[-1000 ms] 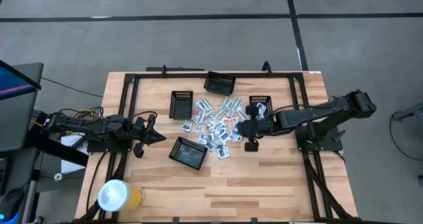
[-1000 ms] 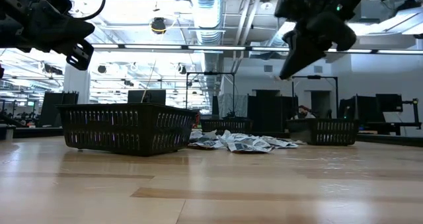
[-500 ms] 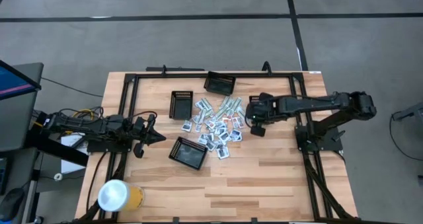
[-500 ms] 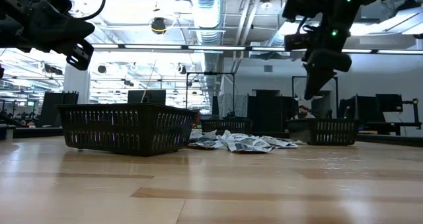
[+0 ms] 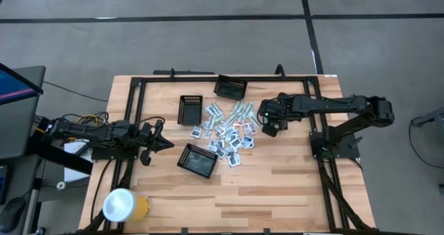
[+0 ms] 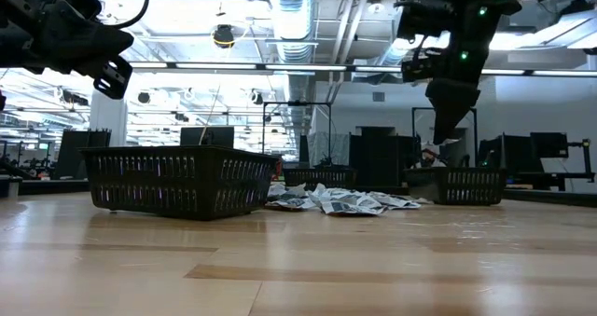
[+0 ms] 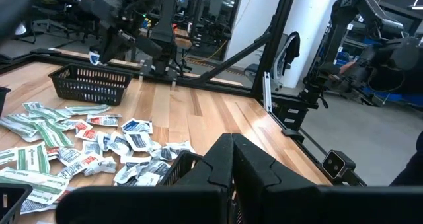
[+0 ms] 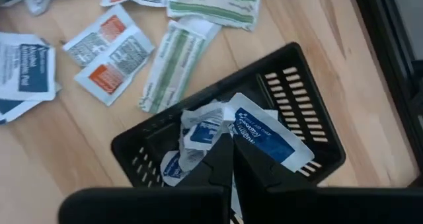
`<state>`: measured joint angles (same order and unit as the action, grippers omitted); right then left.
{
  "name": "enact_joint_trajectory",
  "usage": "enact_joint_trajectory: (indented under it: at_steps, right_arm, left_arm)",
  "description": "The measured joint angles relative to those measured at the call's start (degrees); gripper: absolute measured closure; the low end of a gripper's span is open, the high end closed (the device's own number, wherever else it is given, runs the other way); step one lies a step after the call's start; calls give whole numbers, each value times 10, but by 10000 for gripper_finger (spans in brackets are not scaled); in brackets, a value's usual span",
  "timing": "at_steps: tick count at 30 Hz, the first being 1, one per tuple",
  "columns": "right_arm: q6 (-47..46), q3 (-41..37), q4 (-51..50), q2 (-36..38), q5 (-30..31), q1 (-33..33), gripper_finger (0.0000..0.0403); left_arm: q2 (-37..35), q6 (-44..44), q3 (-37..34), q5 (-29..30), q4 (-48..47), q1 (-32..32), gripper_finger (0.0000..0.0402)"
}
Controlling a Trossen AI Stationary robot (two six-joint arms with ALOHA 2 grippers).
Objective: Pick & Place First Aid Supplies
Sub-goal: Put the white alcohol pad into the right black bin, then put the white towelette pack into the bottom black bin
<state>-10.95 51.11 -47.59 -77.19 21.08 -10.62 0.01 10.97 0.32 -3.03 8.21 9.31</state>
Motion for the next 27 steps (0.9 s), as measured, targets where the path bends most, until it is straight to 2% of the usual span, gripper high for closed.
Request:
enact_joint_trajectory:
  at_steps: [13, 27]
  right_arm:
    - [-15, 0, -2, 0, 0, -5, 395]
    - [-42, 0, 3, 0, -2, -2, 277]
  left_arm:
    - [0, 0, 0, 0, 0, 0, 394]
    - [0, 0, 0, 0, 0, 0, 394]
